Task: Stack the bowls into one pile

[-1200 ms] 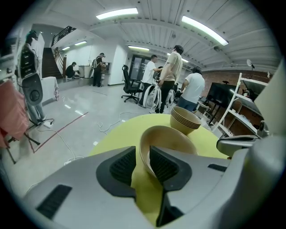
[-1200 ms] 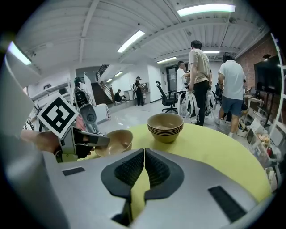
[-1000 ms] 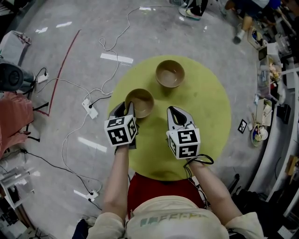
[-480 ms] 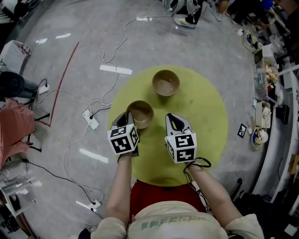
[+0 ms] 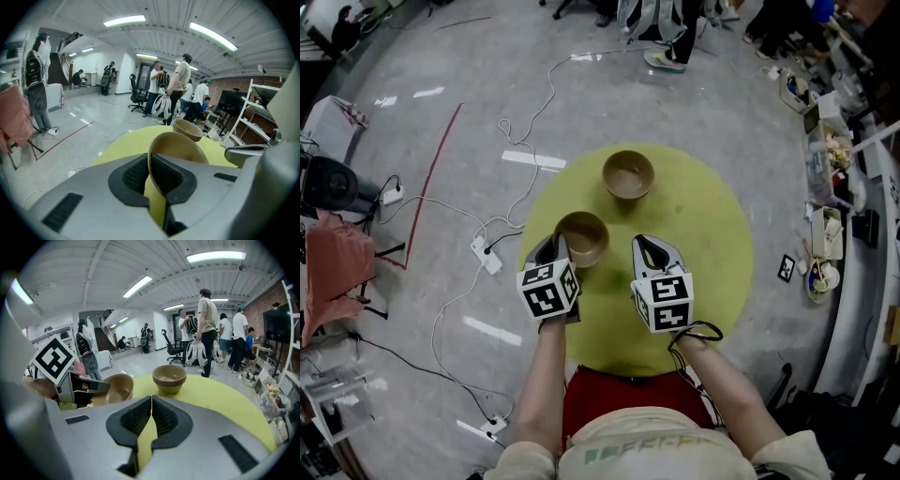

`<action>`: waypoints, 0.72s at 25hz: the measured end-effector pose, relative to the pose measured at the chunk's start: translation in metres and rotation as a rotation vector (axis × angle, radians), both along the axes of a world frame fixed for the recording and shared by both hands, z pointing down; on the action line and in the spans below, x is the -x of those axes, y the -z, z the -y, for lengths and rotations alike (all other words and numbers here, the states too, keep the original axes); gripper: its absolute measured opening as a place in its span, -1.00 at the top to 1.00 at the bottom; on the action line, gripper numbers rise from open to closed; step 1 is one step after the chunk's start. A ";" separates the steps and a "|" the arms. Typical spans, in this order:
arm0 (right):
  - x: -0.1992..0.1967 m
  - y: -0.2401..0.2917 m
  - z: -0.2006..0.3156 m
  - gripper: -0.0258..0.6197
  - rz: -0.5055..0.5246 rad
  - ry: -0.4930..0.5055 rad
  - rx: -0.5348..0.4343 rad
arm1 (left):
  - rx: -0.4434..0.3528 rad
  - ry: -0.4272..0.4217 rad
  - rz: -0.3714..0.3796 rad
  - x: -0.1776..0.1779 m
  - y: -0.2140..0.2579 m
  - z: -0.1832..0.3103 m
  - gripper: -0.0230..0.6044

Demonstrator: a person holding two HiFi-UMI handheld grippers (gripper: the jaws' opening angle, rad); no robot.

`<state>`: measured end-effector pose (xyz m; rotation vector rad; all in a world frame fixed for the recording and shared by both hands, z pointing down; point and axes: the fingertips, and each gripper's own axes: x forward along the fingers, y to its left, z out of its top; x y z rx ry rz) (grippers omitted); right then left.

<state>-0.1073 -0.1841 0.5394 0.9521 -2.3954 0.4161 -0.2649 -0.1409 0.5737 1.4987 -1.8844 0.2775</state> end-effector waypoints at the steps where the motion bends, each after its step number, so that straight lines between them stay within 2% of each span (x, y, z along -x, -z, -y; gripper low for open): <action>1: -0.001 0.003 -0.001 0.81 0.002 -0.002 -0.005 | -0.007 -0.001 0.002 0.000 0.004 -0.001 0.83; 18: -0.023 0.053 -0.034 0.81 0.036 -0.052 -0.104 | -0.133 -0.051 0.054 -0.015 0.074 -0.029 0.83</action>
